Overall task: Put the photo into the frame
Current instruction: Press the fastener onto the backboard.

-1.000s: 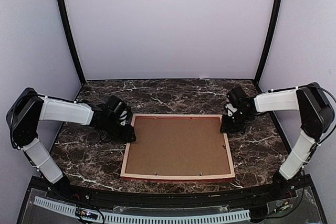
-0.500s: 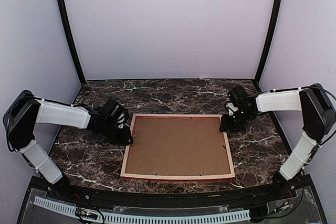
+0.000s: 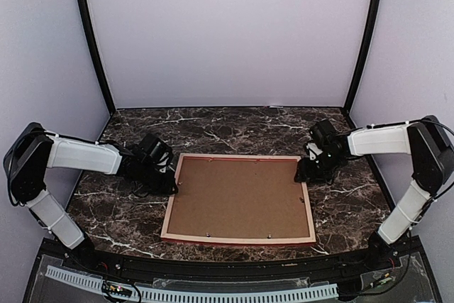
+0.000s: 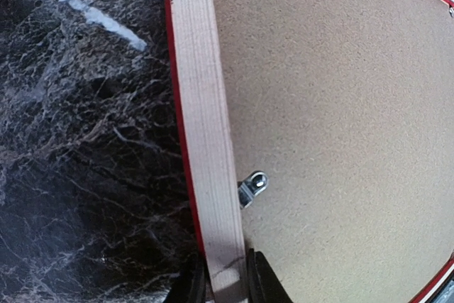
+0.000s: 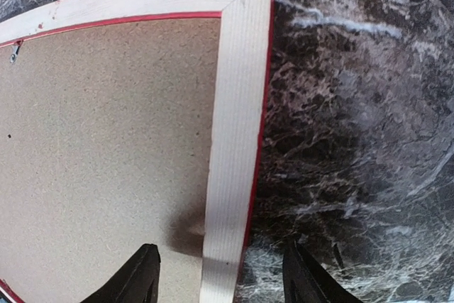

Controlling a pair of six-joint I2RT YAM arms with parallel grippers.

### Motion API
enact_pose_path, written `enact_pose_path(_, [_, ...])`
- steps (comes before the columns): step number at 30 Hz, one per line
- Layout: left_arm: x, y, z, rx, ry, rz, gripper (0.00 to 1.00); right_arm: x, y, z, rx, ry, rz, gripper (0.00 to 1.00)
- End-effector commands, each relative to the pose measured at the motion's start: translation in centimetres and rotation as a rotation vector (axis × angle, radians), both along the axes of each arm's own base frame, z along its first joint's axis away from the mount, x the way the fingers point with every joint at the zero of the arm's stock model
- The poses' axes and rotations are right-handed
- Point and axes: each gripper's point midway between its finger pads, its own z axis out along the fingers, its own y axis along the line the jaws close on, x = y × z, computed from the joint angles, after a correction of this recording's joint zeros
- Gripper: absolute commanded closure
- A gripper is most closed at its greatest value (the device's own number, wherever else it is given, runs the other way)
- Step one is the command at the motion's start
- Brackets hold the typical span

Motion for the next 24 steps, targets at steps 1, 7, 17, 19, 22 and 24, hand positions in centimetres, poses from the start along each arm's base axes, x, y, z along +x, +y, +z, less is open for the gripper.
enact_pose_path(1, [-0.1, 0.5, 0.4, 0.018, -0.009, 0.006, 0.82, -0.6, 1.1, 0.1, 0.046, 0.002, 0.001, 0.39])
enact_pose_path(7, [0.1, 0.8, 0.6, 0.031, -0.014, 0.029, 0.84, -3.0, 1.2, 0.1, 0.050, 0.034, 0.003, 0.36])
enact_pose_path(17, [0.2, 1.2, 0.9, 0.046, -0.016, 0.048, 0.85, -7.4, 1.4, 0.1, 0.035, 0.071, 0.030, 0.34])
enact_pose_path(19, [0.2, 1.2, 0.9, 0.049, -0.015, 0.049, 0.85, -8.0, 1.1, -0.1, 0.028, 0.084, 0.028, 0.36])
enact_pose_path(22, [0.1, 1.3, 0.7, 0.055, -0.011, 0.050, 0.86, -8.7, 0.9, -0.4, 0.023, 0.098, 0.031, 0.39])
enact_pose_path(24, [0.1, 1.3, 0.6, 0.055, -0.009, 0.051, 0.86, -9.2, 0.9, -0.8, 0.021, 0.108, 0.036, 0.40])
